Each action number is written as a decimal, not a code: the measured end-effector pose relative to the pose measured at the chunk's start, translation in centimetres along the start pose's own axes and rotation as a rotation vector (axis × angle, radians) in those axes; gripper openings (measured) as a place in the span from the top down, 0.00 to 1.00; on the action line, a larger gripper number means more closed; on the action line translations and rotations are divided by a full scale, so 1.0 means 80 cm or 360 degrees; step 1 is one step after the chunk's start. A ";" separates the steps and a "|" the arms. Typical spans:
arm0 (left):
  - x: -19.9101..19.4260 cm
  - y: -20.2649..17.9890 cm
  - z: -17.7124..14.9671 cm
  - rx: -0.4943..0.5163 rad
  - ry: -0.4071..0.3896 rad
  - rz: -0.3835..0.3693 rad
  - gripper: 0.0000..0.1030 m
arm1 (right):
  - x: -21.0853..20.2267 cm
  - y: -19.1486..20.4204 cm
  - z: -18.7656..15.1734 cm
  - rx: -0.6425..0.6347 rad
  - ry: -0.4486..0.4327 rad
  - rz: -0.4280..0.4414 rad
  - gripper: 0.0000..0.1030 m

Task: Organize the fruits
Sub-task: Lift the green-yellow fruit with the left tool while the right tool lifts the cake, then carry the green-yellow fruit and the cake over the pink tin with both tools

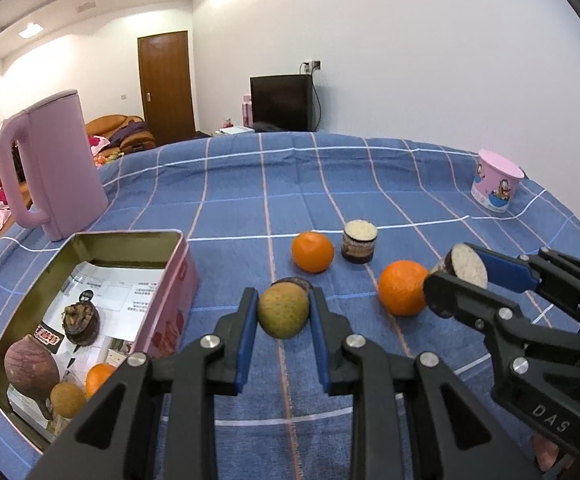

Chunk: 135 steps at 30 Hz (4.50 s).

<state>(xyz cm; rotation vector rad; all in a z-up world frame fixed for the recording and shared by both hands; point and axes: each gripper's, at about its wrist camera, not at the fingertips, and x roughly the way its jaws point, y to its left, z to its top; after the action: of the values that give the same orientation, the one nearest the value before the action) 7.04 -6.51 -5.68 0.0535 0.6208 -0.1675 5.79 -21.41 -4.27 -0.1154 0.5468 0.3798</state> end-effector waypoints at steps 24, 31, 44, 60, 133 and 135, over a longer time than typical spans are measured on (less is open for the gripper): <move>-0.028 -0.005 -0.002 0.0032 -0.0186 0.0073 0.74 | -0.016 0.004 -0.001 -0.0017 -0.0122 -0.0001 0.65; -0.035 -0.005 -0.003 0.0032 -0.0232 0.0094 0.74 | -0.023 0.003 -0.003 -0.0022 -0.0159 0.0007 0.65; -0.046 -0.010 -0.004 0.0052 -0.0317 0.0132 0.74 | -0.031 0.003 -0.006 -0.0030 -0.0212 0.0015 0.65; -0.063 -0.013 -0.008 0.0063 -0.0434 0.0178 0.74 | -0.045 0.007 -0.011 -0.0045 -0.0302 0.0049 0.65; -0.024 0.177 -0.010 -0.0172 -0.0026 0.0467 0.74 | 0.124 0.173 0.075 -0.0270 0.0070 0.0451 0.65; -0.022 0.176 -0.010 -0.0158 -0.0016 0.0474 0.74 | 0.128 0.175 0.073 -0.0274 0.0087 0.0448 0.65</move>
<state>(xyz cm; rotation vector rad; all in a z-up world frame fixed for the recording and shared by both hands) 7.58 7.73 -5.33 0.0485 0.6032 0.1511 11.34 -4.00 -4.79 -0.2158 0.5854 0.7002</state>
